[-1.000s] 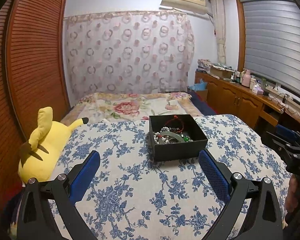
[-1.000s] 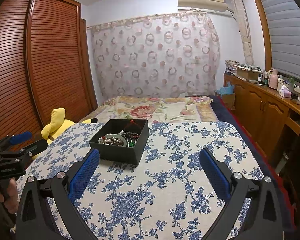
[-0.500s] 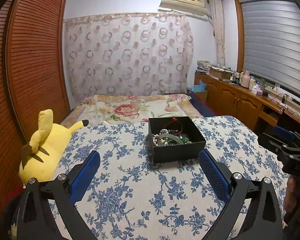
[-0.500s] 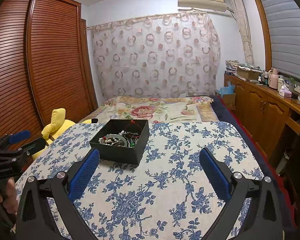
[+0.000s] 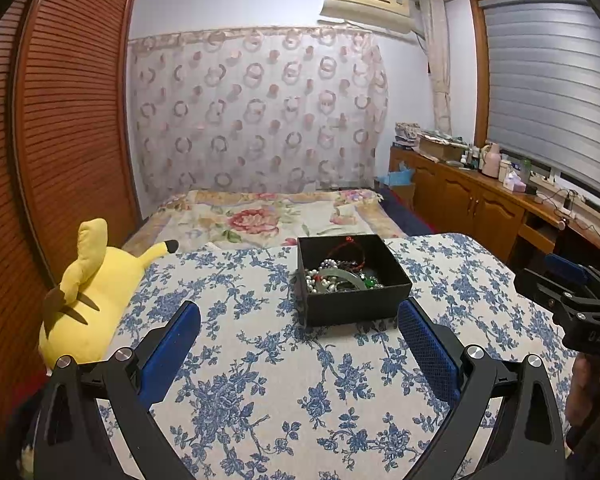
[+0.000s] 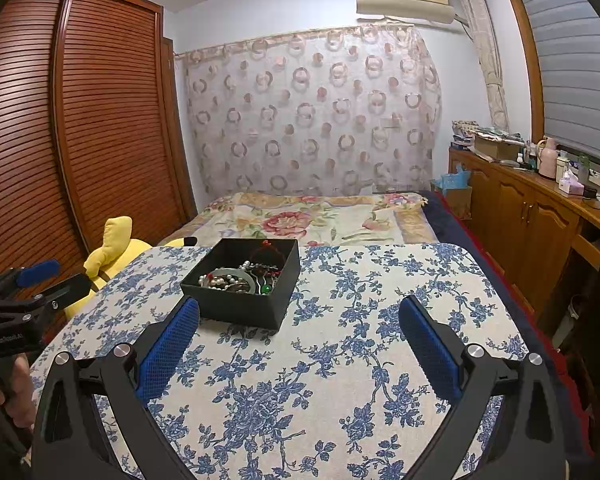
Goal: Organize jewelry
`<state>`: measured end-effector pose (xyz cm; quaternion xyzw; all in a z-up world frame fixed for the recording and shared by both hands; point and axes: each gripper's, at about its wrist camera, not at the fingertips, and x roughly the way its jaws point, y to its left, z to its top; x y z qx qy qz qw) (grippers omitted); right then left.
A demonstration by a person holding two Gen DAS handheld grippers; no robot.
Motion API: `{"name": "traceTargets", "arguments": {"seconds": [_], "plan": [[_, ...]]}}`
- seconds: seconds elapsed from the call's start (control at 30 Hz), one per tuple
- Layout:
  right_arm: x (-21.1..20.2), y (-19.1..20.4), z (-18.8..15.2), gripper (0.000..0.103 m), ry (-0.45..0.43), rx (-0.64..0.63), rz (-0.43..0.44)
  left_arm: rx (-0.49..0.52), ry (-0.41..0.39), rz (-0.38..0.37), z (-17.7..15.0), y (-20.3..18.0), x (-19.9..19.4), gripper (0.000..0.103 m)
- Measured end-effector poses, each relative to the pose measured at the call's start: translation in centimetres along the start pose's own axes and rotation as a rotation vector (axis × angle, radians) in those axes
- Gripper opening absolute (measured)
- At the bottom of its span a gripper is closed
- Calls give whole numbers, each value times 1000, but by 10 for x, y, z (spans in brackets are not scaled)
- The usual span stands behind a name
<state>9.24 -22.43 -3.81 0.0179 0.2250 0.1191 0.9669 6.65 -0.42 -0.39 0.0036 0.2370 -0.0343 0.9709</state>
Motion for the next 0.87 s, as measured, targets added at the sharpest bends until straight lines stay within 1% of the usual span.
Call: {"name": "traceTargets", "arguments": {"seconds": [0.87], "plan": [[0, 0, -1, 101, -1, 1, -1, -7, 2, 5, 0, 3, -3, 95]]}}
